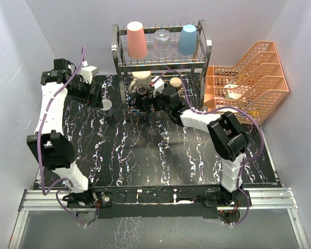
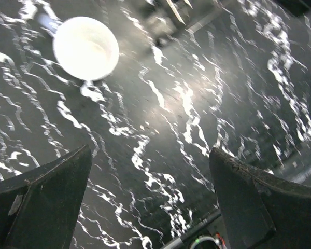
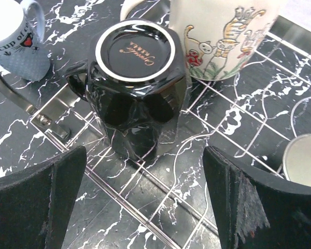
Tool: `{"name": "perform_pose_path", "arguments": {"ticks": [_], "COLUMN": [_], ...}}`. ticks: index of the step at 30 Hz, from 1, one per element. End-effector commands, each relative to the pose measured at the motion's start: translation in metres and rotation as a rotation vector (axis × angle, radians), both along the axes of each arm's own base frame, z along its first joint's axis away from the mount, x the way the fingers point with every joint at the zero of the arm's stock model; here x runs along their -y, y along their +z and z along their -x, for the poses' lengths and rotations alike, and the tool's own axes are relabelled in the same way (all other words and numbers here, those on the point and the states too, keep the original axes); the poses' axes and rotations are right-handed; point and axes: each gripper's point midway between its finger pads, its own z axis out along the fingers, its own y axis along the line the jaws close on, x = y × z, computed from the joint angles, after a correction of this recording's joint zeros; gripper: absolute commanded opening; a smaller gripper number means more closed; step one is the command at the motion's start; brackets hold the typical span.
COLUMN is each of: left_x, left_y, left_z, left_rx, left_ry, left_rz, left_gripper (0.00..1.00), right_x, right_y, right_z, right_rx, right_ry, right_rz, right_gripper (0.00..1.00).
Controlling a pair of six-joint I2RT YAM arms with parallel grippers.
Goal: Unload the cups from the dish rack
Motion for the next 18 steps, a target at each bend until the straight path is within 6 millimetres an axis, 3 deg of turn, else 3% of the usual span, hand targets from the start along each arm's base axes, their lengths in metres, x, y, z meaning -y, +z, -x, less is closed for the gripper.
{"name": "perform_pose_path", "arguments": {"ticks": [1,4,10,18], "left_x": [0.027,0.031,0.05,0.054], "left_y": [0.014,0.015,0.026,0.037], "left_z": [0.058,0.074,0.103,0.11], "left_rx": [-0.021,-0.005,-0.003,0.045], "left_ry": [-0.142,-0.175,-0.294,-0.332], "left_rz": [0.105,0.112,0.213,0.221], "left_gripper": [0.97,0.97,0.97,0.97], "right_x": [-0.014,-0.027,-0.027,-0.039], "right_y": [0.037,0.027,0.009,0.001], "right_z": [-0.019,-0.016,-0.036,-0.053], "right_rx": [0.136,0.131,0.136,0.146], "right_ry": [0.076,0.154,0.087,0.091], "right_rz": [-0.089,-0.089,-0.063,-0.066], "right_gripper": [0.98,0.98,0.98,0.99]}}
